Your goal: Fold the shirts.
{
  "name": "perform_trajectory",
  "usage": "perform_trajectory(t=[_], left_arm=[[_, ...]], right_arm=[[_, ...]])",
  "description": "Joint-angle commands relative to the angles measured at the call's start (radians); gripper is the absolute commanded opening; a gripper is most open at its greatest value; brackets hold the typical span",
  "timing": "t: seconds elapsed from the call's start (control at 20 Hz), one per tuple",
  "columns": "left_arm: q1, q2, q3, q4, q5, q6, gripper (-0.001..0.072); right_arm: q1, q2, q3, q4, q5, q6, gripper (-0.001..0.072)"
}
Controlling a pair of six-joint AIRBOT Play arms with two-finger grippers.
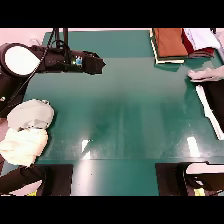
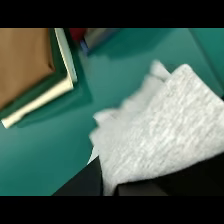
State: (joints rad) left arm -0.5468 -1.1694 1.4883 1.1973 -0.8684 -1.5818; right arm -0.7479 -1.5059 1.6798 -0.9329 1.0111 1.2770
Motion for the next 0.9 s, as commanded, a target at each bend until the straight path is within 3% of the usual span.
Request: perform_trajectory(t=[0.0, 0.3, 0.75, 0.8, 0.85], left_arm=[[-0.001, 0.0, 0.0, 0.001, -0.016, 0.0, 0.0022], [-0.001, 0.0, 0.0, 0.004, -0.016, 0.002, 0.0023], [-0.001, 0.0, 0.0, 0.004, -0.034, 0.012, 0.0022], [-0.001, 0.0, 0.0, 0.004, -0.037, 0.012, 0.0022], [-0.001, 0.0, 0.0, 0.004, -0.039, 0.012, 0.0022]], right_arm=[[-0.014, 0.0, 0.126, 0.006, -0.006, -0.003, 0.0013], [-0.066, 0.026, 0.185, -0.051, 0.129, -0.003, 0.0013], [-0.264, 0.25, -0.235, -0.335, 0.206, -0.003, 0.0024], [-0.293, 0.271, -0.286, -0.349, 0.205, -0.003, 0.0109], [-0.318, 0.287, -0.329, -0.36, 0.2, -0.003, 0.0267]])
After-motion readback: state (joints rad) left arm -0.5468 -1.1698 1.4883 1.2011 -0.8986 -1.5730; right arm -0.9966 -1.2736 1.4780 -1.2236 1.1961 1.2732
